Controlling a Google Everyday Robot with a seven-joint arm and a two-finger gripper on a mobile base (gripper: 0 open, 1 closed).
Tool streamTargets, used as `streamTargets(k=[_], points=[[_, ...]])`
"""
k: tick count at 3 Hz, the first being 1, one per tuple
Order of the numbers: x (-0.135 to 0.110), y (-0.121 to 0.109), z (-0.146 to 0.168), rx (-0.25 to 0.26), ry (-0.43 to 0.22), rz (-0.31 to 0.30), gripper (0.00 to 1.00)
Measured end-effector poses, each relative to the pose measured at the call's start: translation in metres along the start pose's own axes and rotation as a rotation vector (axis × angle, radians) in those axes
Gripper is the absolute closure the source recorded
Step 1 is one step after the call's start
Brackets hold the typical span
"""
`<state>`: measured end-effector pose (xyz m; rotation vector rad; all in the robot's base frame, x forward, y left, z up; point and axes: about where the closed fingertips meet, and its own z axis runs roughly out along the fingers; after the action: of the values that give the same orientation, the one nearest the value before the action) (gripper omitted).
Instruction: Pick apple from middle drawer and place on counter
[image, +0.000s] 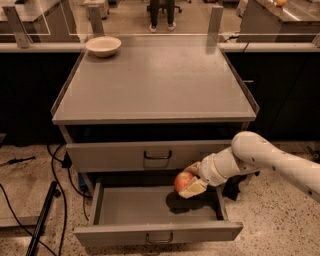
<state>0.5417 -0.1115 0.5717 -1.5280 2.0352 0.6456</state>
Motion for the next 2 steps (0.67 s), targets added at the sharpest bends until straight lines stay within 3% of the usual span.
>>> streamTargets(k=[1,2], points=[[-0.013,0.008,-0.013,-0.017,-0.017,0.002,1.00],[-0.041,0.022,-0.046,-0.016,-0.032,0.006,1.00]])
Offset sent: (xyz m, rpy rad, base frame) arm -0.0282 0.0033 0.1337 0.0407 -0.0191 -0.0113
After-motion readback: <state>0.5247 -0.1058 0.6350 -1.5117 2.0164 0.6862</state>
